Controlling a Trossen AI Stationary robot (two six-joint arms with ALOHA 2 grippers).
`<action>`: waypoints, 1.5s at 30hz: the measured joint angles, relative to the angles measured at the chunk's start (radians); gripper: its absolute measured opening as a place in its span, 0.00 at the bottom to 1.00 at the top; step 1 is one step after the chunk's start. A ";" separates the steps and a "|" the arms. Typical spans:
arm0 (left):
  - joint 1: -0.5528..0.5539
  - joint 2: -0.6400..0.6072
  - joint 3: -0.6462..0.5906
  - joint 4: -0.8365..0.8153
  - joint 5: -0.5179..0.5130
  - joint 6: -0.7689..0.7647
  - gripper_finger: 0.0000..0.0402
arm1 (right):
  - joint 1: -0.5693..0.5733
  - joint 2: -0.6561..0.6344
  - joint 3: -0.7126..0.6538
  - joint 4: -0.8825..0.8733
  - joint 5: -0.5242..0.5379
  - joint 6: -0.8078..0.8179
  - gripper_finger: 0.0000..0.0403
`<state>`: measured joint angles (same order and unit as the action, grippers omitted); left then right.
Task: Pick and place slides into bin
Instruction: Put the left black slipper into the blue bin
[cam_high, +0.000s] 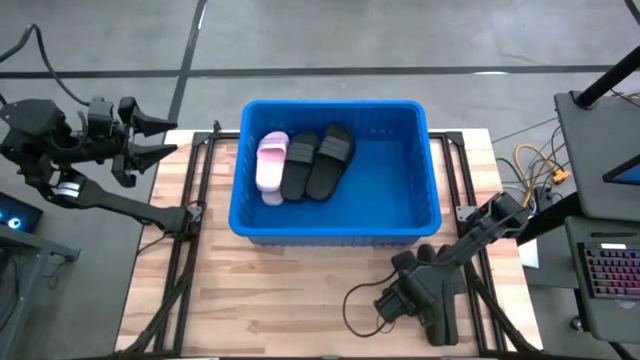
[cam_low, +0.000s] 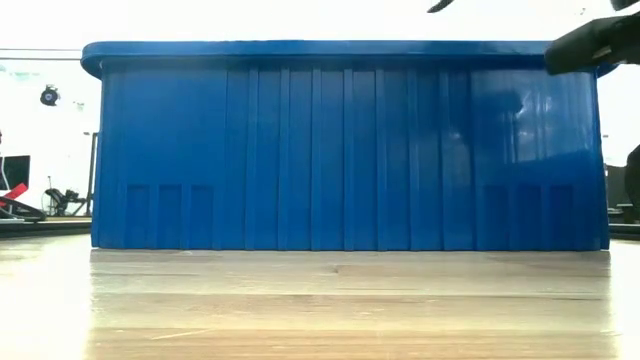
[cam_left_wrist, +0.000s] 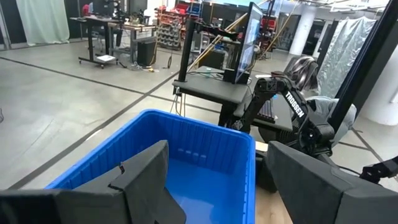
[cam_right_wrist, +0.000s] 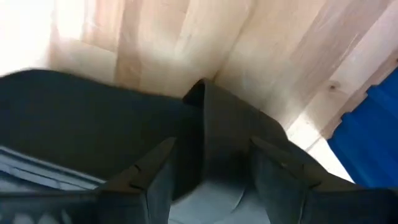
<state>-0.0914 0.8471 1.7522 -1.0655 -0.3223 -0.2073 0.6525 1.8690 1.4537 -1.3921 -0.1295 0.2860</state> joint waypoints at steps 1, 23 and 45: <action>0.000 0.000 -0.001 0.000 0.000 0.000 0.65 | 0.000 0.000 -0.008 0.003 0.000 -0.007 0.47; 0.000 -0.004 -0.001 0.000 0.000 0.001 0.65 | 0.000 0.000 -0.062 0.090 0.089 -0.176 0.03; 0.000 -0.005 -0.001 0.001 -0.009 0.002 0.65 | -0.038 0.000 0.332 0.181 0.333 -0.160 0.03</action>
<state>-0.0914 0.8417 1.7508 -1.0645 -0.3316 -0.2058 0.6147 1.8687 1.7852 -1.2106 0.2036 0.1264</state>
